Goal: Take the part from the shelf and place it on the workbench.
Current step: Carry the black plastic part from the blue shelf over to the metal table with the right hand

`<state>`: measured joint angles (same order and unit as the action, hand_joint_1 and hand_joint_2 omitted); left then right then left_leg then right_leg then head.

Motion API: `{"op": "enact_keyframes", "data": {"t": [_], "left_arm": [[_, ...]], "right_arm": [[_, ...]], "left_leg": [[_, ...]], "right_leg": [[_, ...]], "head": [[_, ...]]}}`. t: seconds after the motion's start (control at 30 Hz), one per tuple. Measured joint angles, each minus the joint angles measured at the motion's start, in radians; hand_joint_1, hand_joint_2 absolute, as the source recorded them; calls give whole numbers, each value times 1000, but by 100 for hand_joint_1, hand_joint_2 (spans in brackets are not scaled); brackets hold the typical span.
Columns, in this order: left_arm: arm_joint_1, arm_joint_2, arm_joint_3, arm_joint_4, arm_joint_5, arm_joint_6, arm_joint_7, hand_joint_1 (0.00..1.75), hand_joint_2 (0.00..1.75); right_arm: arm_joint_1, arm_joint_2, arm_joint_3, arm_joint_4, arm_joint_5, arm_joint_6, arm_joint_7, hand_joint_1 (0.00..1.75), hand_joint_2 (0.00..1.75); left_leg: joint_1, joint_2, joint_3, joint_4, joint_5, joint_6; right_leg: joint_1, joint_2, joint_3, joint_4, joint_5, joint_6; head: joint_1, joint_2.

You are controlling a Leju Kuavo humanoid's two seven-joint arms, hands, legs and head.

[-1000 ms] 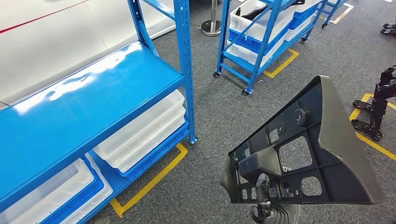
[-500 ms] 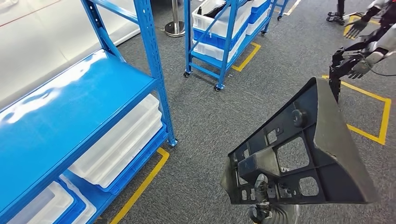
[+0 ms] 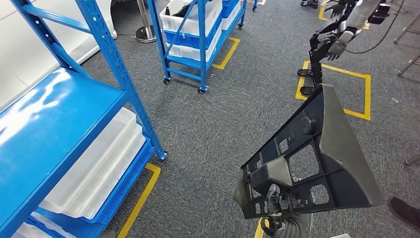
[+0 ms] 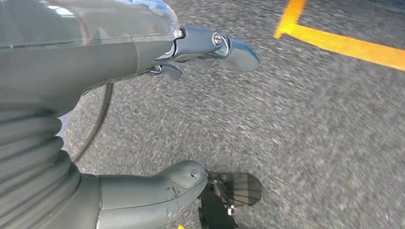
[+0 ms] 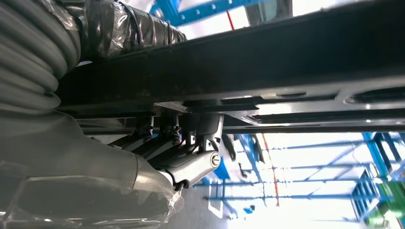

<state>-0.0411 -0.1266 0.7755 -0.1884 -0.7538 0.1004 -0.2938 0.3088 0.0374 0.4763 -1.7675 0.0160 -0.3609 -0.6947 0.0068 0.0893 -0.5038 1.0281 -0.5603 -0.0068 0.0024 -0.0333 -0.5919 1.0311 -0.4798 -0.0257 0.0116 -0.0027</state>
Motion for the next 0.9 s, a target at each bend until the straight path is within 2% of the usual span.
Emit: {"op": "enact_keyframes", "data": {"t": [0.07, 0.1, 0.13, 0.17, 0.2, 0.23, 0.3, 0.33, 0.37, 0.43, 0.47, 0.53, 0.57, 0.6, 0.63, 0.67, 0.7, 0.73, 0.8, 0.83, 0.87, 0.9], "left_arm": [[2, 0, 0, 0, 0, 0, 0, 0, 175], [5, 0, 0, 0, 0, 0, 0, 0, 175], [7, 0, 0, 0, 0, 0, 0, 0, 175], [9, 0, 0, 0, 0, 0, 1, 0, 175], [10, 0, 0, 0, 0, 0, 1, 0, 175], [10, 0, 0, 0, 0, 0, 1, 0, 175], [10, 0, 0, 0, 0, 0, 1, 0, 175], [11, 0, 0, 0, 0, 0, 1, 0, 175], [11, 0, 0, 0, 0, 0, 1, 0, 175], [9, 0, 0, 0, 0, 0, 1, 0, 175], [7, 0, 0, 0, 0, -1, 1, 0, 175], [7, -1, 0, 0, 0, -2, 1, 0, 175], [8, -1, 1, 0, 0, -2, 0, 0, 175], [9, 0, 2, 0, 0, -1, 0, 0, 175], [10, 0, 3, 0, 0, -1, 0, 0, 175], [11, 1, 5, 0, 0, -1, 1, 0, 175], [10, 1, 6, 0, 0, -1, 1, 0, 175], [9, 1, 6, 0, 0, -1, 1, 0, 175], [8, 0, 6, 0, 0, -1, 1, 0, 175], [8, 0, 6, 0, 0, -1, 1, 0, 175], [8, 0, 6, 0, 0, -1, 1, 0, 175], [7, 0, 6, 0, 0, -1, 1, 0, 175]], "right_arm": [[-3, 1, 0, 2, 0, 0, 0, 175, 175], [-4, 2, 0, 3, 0, 0, 0, 175, 175], [-4, 2, 0, 4, 0, 0, 0, 175, 175], [-4, 2, 0, 6, 0, 0, 0, 175, 175], [-4, 2, 0, 8, 0, 0, 0, 175, 175], [-3, 2, 0, 9, 0, 0, 0, 175, 175], [-4, 2, 0, 10, 0, 0, 0, 175, 175], [-5, 2, 0, 10, 0, 0, 0, 175, 175], [-5, 3, 0, 10, 0, 0, 0, 175, 175], [-3, 2, 0, 11, 0, 0, 0, 175, 175], [-2, 2, 0, 12, 0, -1, 0, 175, 175], [-3, 2, 0, 14, 0, -2, 0, 175, 175], [-5, 2, 0, 16, 0, -3, 0, 175, 175], [-7, 2, 0, 19, 0, -3, 0, 175, 175], [-8, 2, 0, 22, 0, -3, 0, 175, 175], [-7, 2, 0, 25, 0, -3, 0, 175, 175], [-7, 2, 0, 28, -1, -3, 0, 175, 175], [-7, 2, 0, 31, -1, -3, 0, 175, 175], [-8, 2, 0, 33, -1, -3, 0, 175, 175], [-9, 2, 0, 33, -1, -3, 0, 175, 175], [-10, 2, 0, 33, -1, -3, 0, 175, 175], [-10, 2, 0, 34, -1, -3, 0, 175, 175]], "left_leg": [[4, -59, -46, 106, -60, -4], [4, -74, -78, 174, -90, -5], [5, -80, -107, 229, -106, -6], [5, -82, -123, 256, -103, -6], [5, -84, -123, 245, -81, -6], [5, -90, -106, 196, -42, -5], [9, -134, -55, 67, 23, -1], [10, -154, -38, 21, 39, 1], [10, -167, -30, 1, 40, 3], [9, -152, -27, -8, 41, 11], [9, -140, -24, -14, 45, 17], [13, -113, -21, -25, 52, 29], [10, -99, -20, -26, 52, 32], [8, -84, -20, -26, 52, 34], [6, -69, -20, -26, 50, 36], [5, -54, -19, -26, 49, 37], [4, -41, -18, -25, 47, 37], [4, -28, -15, -25, 44, 36], [2, -6, -6, -25, 37, 31], [1, 4, -3, -25, 34, 27], [-1, 14, 0, -24, 31, 23], [-3, 25, 1, -24, 28, 18]], "right_leg": [[-3, 22, 1, -4, 3, -10], [-3, 34, 0, -3, 3, -13], [-2, 49, 0, -2, 3, -14], [-1, 64, 1, -1, 3, -14], [-1, 79, 1, 2, 3, -14], [-1, 95, 2, 4, 2, -13], [-3, 122, -1, 13, 0, -8], [-3, 135, -6, 17, 0, -3], [-4, 147, -11, 19, 1, 3], [-6, 170, -19, 17, 9, 17], [-5, 164, -22, 19, 7, 22], [0, 114, -45, 68, -26, 30], [0, 79, -69, 122, -57, 32], [-2, 57, -99, 185, -89, 35], [-5, 47, -126, 242, -111, 38], [-8, 41, -140, 274, -116, 40], [-10, 38, -138, 271, -103, 41], [-11, 30, -114, 228, -74, 40], [-4, -12, -39, 94, -19, 31], [2, -33, -11, 42, -5, 26], [9, -47, 1, 15, -4, 21], [15, -48, 1, 9, -8, 18]], "head": [[0, 0], [0, 0], [0, 0], [0, 0], [0, 0], [0, 0], [0, 0], [0, 0], [0, 0], [0, 0], [0, 0], [2, 0], [3, 0], [4, 0], [4, 0], [4, 0], [4, 0], [4, 0], [4, 0], [4, 0], [4, 0], [4, 0]]}}
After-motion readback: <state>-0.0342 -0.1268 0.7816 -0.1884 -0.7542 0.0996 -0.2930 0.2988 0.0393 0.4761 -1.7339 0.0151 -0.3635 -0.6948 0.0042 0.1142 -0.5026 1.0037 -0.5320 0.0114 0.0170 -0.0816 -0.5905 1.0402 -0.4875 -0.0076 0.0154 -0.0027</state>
